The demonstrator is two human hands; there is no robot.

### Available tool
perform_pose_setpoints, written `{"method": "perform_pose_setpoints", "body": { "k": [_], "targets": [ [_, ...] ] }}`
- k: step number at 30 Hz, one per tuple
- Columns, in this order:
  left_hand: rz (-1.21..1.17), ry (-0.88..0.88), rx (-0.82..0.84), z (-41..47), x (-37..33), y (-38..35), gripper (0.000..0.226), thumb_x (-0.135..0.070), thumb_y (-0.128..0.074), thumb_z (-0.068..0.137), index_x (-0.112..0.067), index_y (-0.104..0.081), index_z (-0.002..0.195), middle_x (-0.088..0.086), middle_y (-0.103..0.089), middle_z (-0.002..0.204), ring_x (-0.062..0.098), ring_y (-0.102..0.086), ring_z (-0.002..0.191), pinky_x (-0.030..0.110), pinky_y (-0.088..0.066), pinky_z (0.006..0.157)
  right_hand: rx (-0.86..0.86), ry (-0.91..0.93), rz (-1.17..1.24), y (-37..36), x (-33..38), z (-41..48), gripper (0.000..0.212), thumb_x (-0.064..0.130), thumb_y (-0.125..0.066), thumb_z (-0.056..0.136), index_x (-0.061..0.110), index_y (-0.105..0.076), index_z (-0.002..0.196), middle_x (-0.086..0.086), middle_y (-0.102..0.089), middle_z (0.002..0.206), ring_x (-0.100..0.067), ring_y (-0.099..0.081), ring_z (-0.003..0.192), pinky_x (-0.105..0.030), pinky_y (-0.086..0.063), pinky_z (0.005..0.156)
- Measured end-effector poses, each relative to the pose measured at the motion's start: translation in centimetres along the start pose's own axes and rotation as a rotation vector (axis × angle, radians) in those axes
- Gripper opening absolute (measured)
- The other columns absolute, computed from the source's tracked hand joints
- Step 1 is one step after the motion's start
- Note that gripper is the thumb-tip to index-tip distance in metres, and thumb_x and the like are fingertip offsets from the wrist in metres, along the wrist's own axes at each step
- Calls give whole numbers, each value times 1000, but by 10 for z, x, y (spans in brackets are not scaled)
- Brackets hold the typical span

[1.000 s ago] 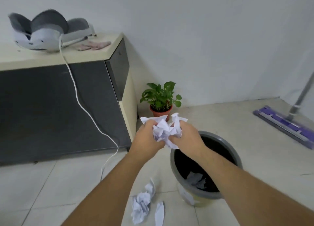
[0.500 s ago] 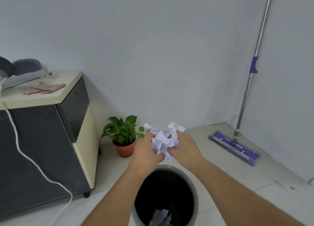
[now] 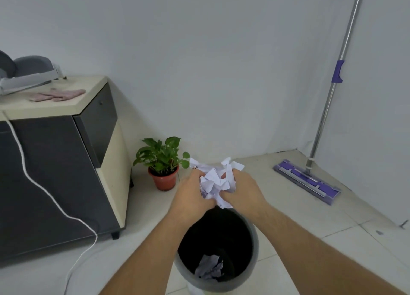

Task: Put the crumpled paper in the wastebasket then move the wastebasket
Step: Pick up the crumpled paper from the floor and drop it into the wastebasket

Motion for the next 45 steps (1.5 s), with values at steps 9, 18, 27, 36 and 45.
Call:
{"method": "perform_pose_setpoints", "body": {
  "k": [9, 18, 27, 36, 45],
  "targets": [
    [82, 59, 211, -20, 23, -21, 67, -28, -76, 66, -34, -43, 124, 2, -58, 113, 19, -65, 92, 41, -57, 85, 112, -85, -26, -21, -23, -17, 13, 16, -67, 84, 18, -54, 85, 4, -54, 80, -11, -53, 70, -16, -38, 60],
    [235, 126, 312, -28, 55, -27, 108, -47, -83, 46, -51, -23, 136, -4, -50, 135, 21, -59, 111, 37, -54, 87, 203, -177, -113, -22, -38, -29, 78, 23, -82, 69, 27, -44, 137, -5, -47, 132, -22, -54, 112, -27, -45, 84],
    [162, 251, 164, -45, 114, 22, 106, -47, -91, 48, -45, -33, 137, -3, -47, 139, 14, -62, 97, 31, -56, 73, 98, -114, -25, -61, 4, -52, 38, 32, -73, 83, 28, -56, 117, 4, -54, 113, -13, -58, 100, -34, -53, 93],
    [371, 454, 299, -142, 239, 34, 113, -37, -91, 52, -29, -29, 147, 10, -39, 144, 26, -43, 130, 36, -40, 106, 376, 124, 87, -231, 20, -135, 22, 43, -67, 82, 37, -57, 101, 17, -51, 94, -3, -53, 77, -20, -47, 70],
    [520, 509, 571, -213, 322, -23, 128, -37, -90, 54, -40, -7, 151, 7, -3, 160, 37, -33, 136, 41, -43, 101, 616, -102, -165, -328, -76, -173, 68, 42, -76, 72, 32, -44, 131, 4, -39, 131, -18, -39, 125, -31, -46, 98]
  ]
}}
Point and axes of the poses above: each hand's wrist, its own z-axis towards the middle knuckle, its own y-axis out of the back of the hand, x = y × z, the point moved 3 cm from there along z, towards the middle knuckle
